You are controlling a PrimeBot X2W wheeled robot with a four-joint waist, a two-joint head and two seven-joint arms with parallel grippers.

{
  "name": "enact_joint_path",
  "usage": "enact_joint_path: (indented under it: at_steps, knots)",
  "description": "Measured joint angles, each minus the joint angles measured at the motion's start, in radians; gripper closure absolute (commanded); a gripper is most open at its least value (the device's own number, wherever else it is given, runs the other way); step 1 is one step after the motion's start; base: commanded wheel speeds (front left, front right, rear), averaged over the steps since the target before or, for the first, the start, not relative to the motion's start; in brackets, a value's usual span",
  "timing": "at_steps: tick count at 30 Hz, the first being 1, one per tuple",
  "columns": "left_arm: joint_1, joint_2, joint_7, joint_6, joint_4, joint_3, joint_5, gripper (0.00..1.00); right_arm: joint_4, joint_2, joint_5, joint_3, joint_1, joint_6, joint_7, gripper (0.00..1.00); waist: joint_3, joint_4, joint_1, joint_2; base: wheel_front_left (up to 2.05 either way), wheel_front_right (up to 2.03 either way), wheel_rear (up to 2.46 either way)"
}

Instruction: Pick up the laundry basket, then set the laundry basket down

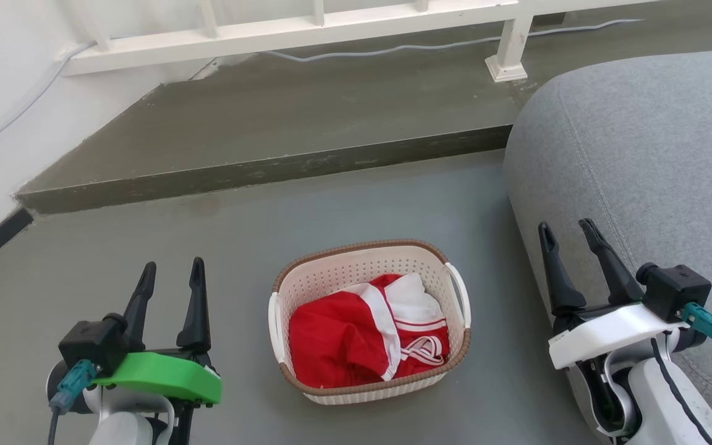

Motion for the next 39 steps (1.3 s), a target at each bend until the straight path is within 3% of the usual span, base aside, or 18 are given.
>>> enact_joint_path:
  at_steps: [18,19,28,39]
  knots:
    - [0.013,-0.001,0.000,-0.011,-0.020,0.000,0.007,0.00,-0.006,0.017,-0.028,-0.015,0.018,0.010,0.000,0.00,0.001,-0.006,0.0000,0.0000,0.00,0.00,0.00]
    - [0.013,-0.001,0.000,-0.016,-0.020,-0.002,0.006,1.00,-0.006,0.018,-0.030,-0.016,0.018,0.012,0.000,1.00,0.000,-0.007,0.0000,0.0000,0.00,0.00,0.00]
    - [0.037,-0.006,0.005,-0.018,0.043,-0.005,-0.011,1.00,0.050,0.032,-0.018,-0.008,0.062,0.010,0.001,1.00,0.000,-0.007,0.0000,0.0000,0.00,0.00,0.00]
    - [0.037,-0.006,0.032,-0.019,0.042,0.004,-0.144,1.00,0.045,0.038,0.118,-0.023,0.062,0.010,0.021,1.00,-0.008,-0.003,0.0000,0.0000,0.00,0.00,0.00]
